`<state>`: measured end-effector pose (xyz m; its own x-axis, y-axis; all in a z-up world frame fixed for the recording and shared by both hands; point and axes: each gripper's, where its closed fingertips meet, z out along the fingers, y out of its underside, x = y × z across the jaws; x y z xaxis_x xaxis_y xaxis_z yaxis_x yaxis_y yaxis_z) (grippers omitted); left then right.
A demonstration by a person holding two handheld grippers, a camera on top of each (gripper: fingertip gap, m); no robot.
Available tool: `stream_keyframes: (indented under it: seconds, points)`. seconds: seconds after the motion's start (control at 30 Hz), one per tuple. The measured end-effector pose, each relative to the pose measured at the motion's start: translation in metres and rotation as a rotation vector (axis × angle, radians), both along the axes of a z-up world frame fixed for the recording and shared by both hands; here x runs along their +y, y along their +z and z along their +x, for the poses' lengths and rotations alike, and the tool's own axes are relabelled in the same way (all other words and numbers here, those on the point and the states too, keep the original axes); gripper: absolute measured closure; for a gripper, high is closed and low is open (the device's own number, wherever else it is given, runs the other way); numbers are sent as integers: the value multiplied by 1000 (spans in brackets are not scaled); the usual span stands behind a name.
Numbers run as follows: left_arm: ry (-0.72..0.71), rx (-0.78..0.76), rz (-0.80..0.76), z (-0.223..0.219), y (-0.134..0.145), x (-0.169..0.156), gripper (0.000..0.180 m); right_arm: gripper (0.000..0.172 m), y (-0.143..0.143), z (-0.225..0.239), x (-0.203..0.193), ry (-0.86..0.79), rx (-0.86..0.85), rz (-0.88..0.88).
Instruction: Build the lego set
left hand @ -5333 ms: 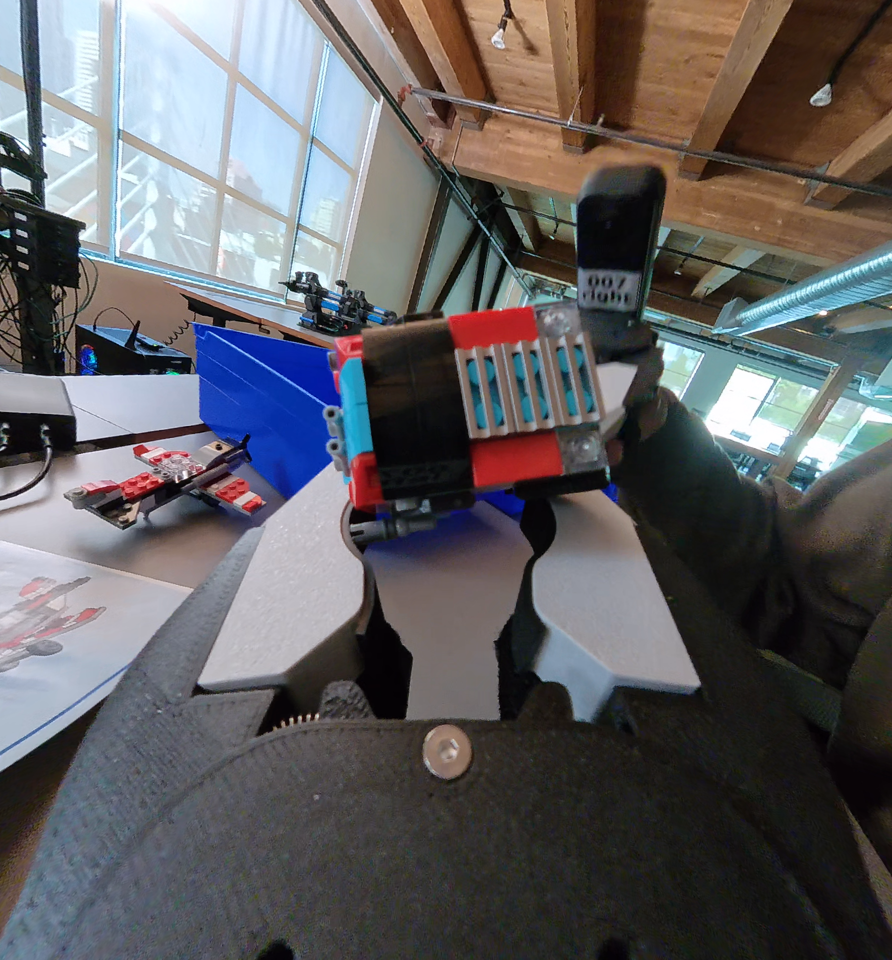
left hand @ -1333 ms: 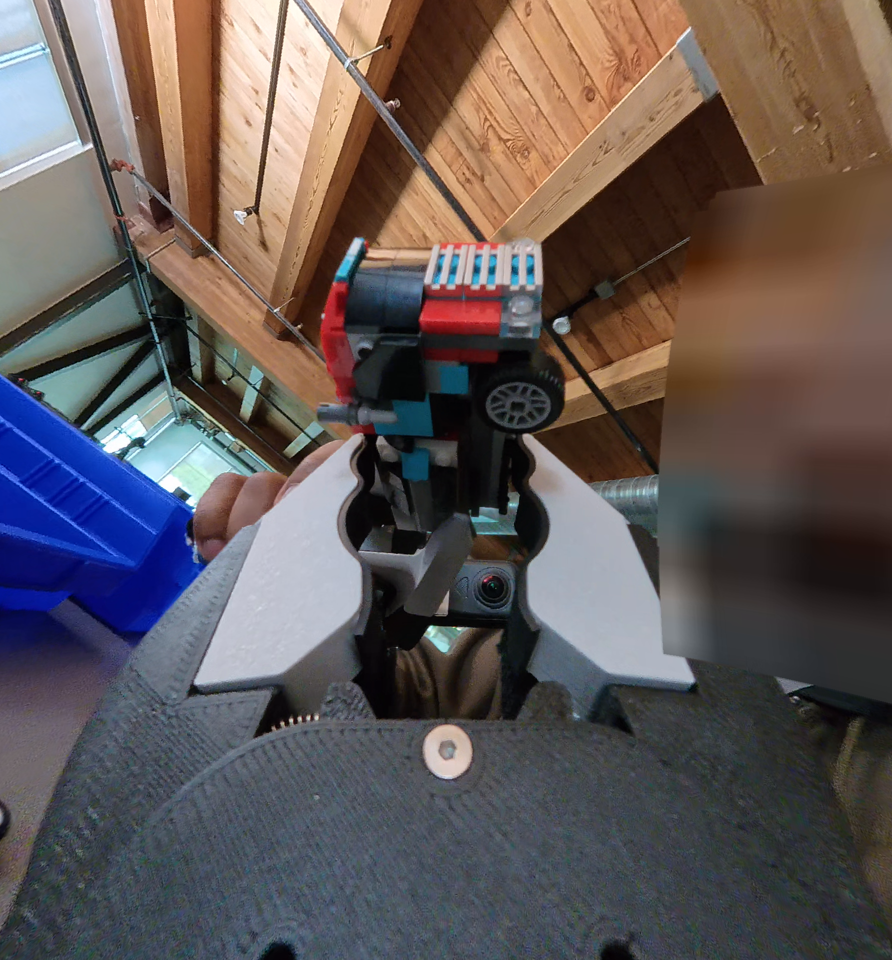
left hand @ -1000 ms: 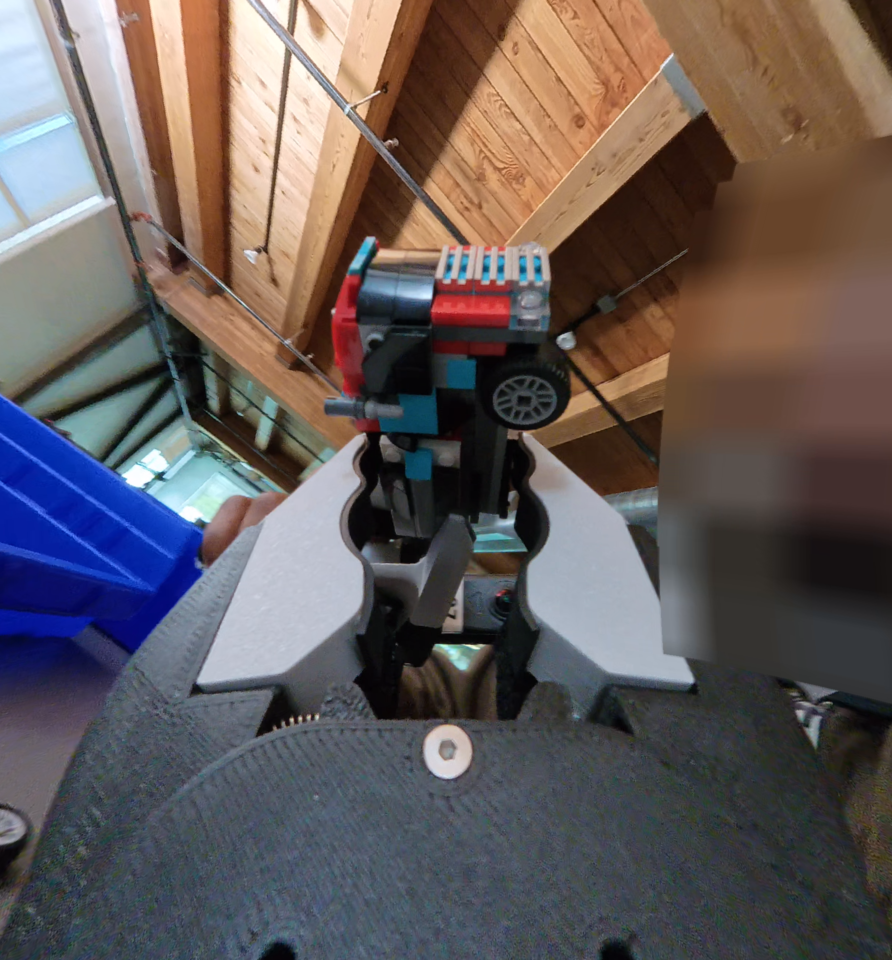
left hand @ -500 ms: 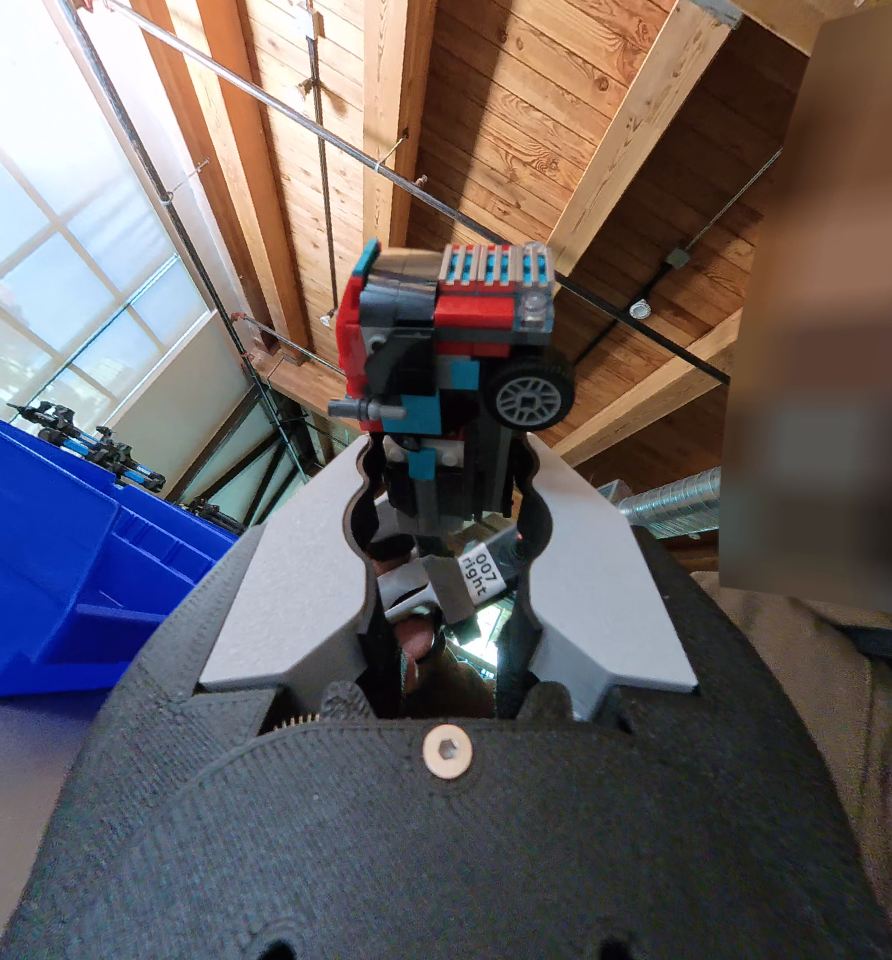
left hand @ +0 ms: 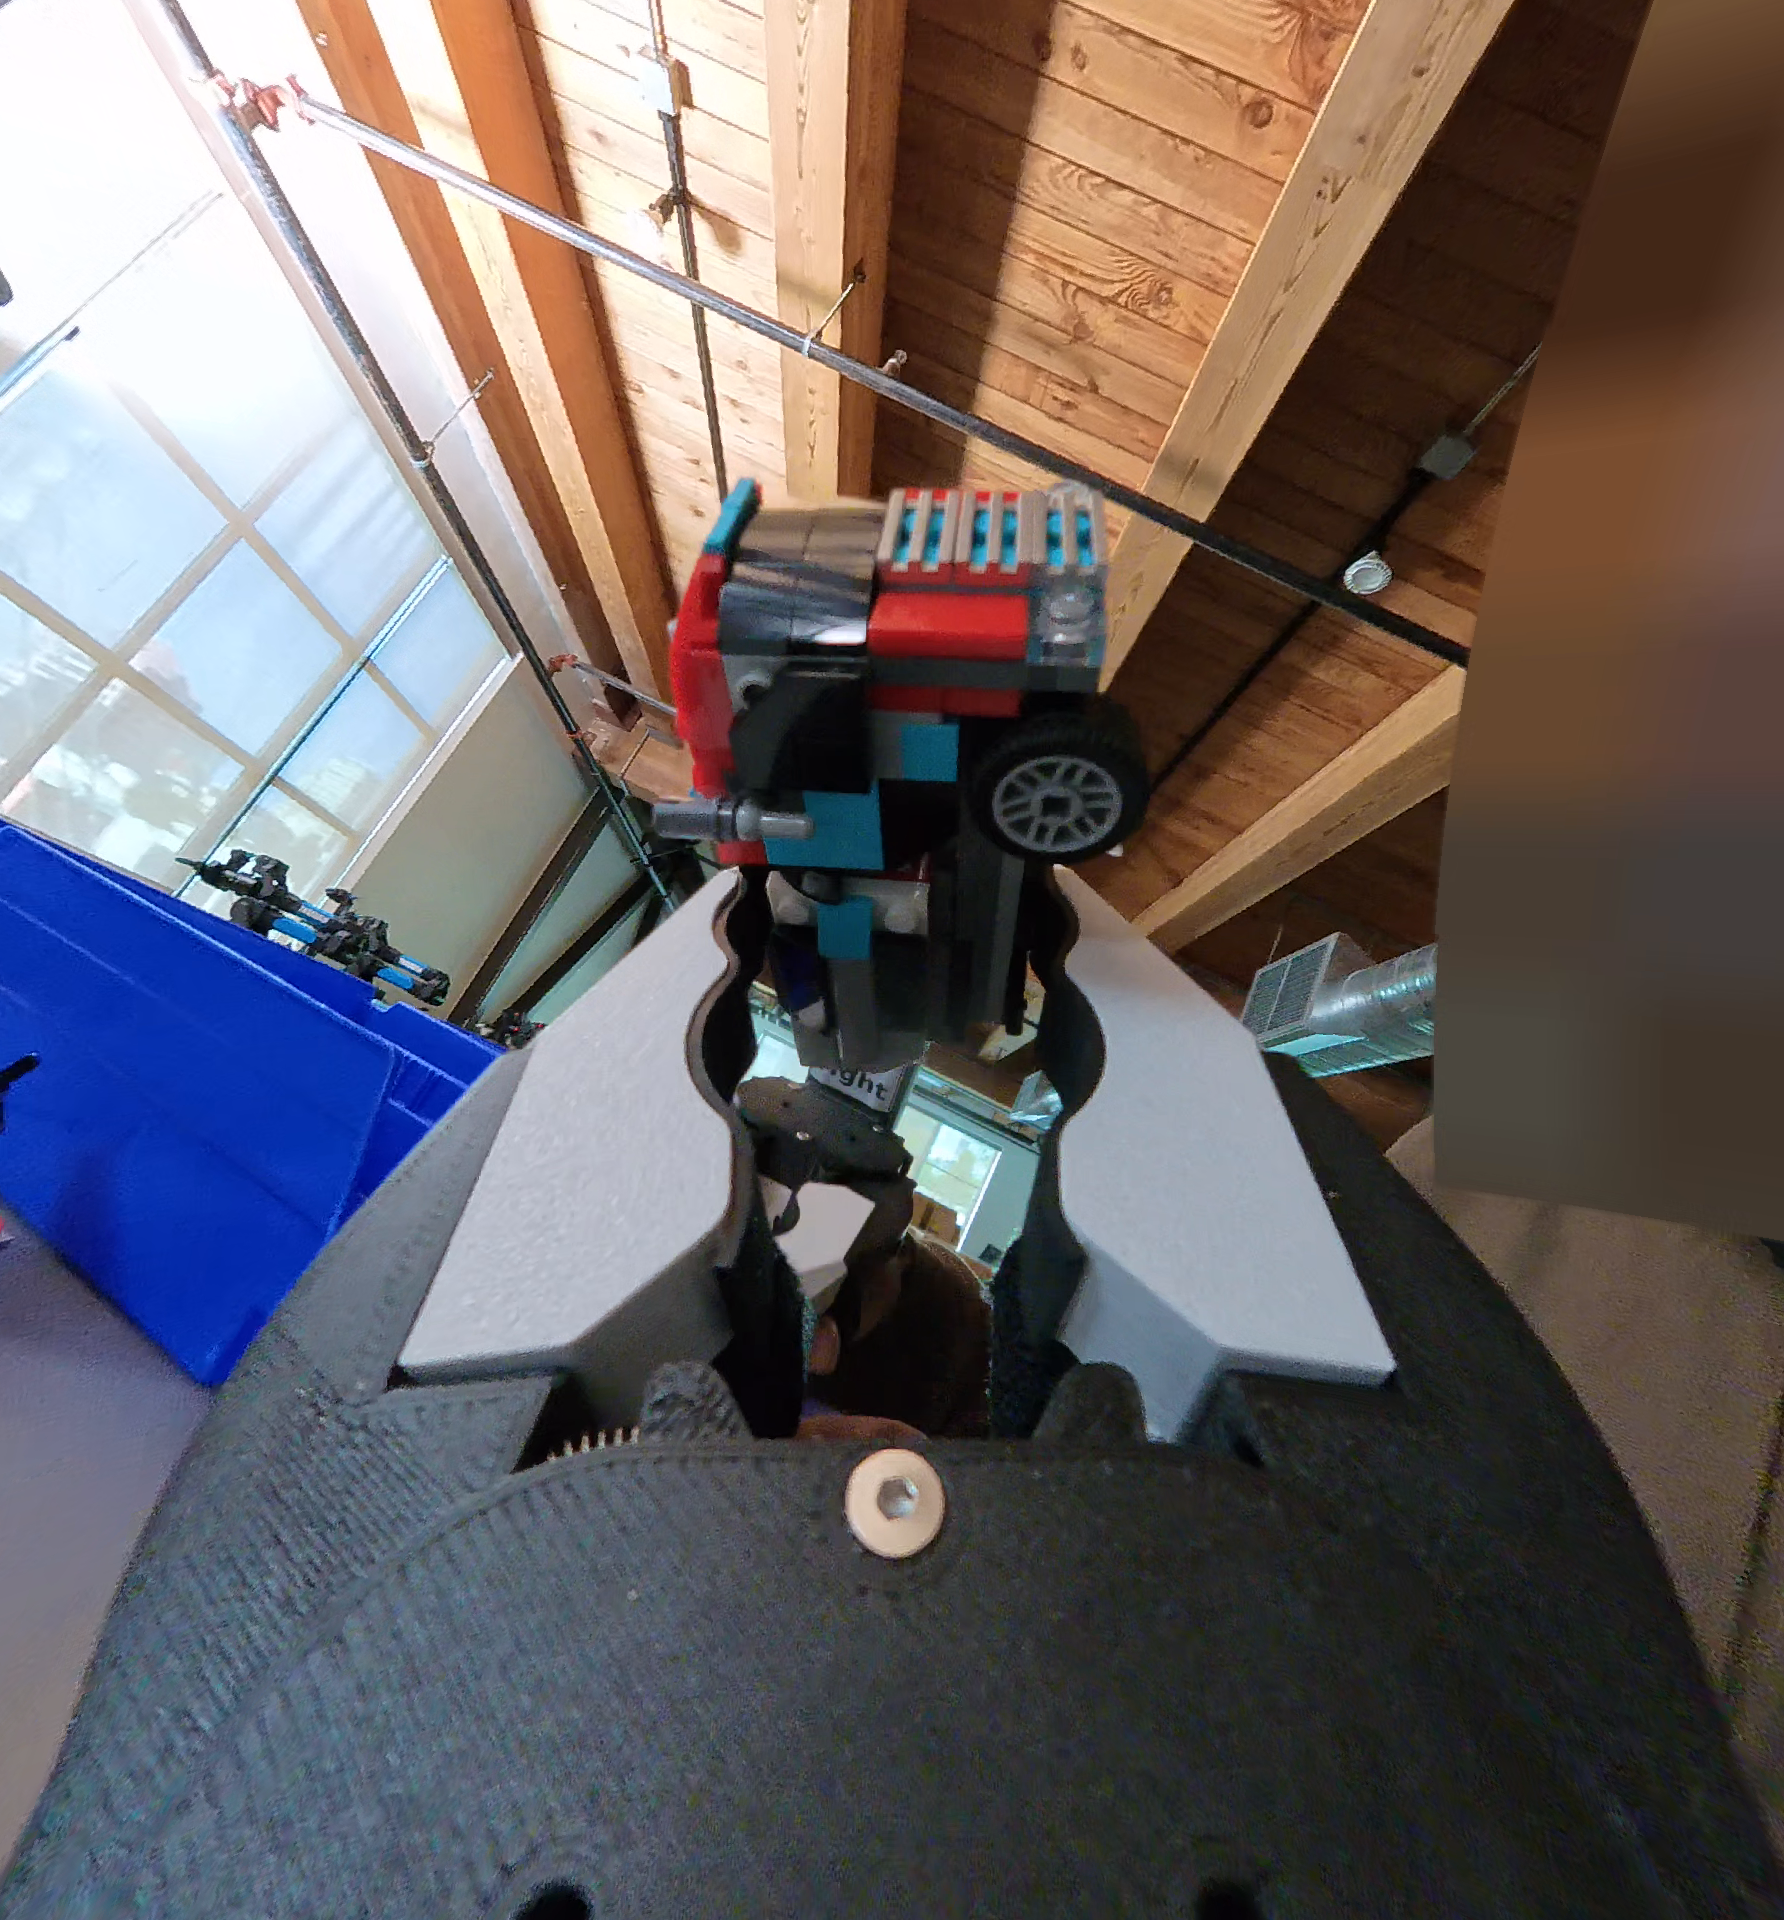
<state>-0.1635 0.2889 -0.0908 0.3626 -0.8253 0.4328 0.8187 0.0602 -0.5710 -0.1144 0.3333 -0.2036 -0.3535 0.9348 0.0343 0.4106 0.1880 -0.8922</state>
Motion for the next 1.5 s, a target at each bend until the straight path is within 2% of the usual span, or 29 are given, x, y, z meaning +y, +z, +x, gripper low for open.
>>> stream_keyframes:
  seconds: [0.17, 0.33, 0.57, 0.8, 0.97, 1.03, 1.1, 1.27, 1.37, 1.43, 1.5]
  points:
    - [31, 79, 9, 5, 0, -1, 127, 139, -33, 5, -6, 38, -153, 9]
    - [43, 115, 5, 9, -2, 0, 126, 138, -56, 7, -5, 37, -235, 35]
    - [45, 92, -9, 4, -4, 4, 127, 143, -58, 8, -3, 41, -254, -11]
    - [58, 90, 11, 0, -1, 5, 126, 148, -69, 10, -3, 44, -304, 54]
    - [114, 100, 4, -5, 1, 16, 127, 149, -61, 7, 0, 26, -272, 7]
    - [125, 73, -14, -7, 6, 27, 127, 149, -50, 6, 2, 14, -238, -20]
    - [150, 80, -14, -8, 14, 43, 126, 149, -25, 4, 6, -11, -176, -25]
    - [271, 25, 94, -15, 50, 83, 127, 149, 86, 6, 20, -99, 66, -44]
    - [330, -59, 157, -17, 63, 91, 127, 149, 149, 9, 19, -126, 163, -27]
    - [360, -35, 185, -10, 66, 92, 126, 149, 181, 5, 10, -116, 188, -11]
    - [397, -3, 204, -4, 64, 91, 126, 149, 201, -6, -2, -98, 175, -7]
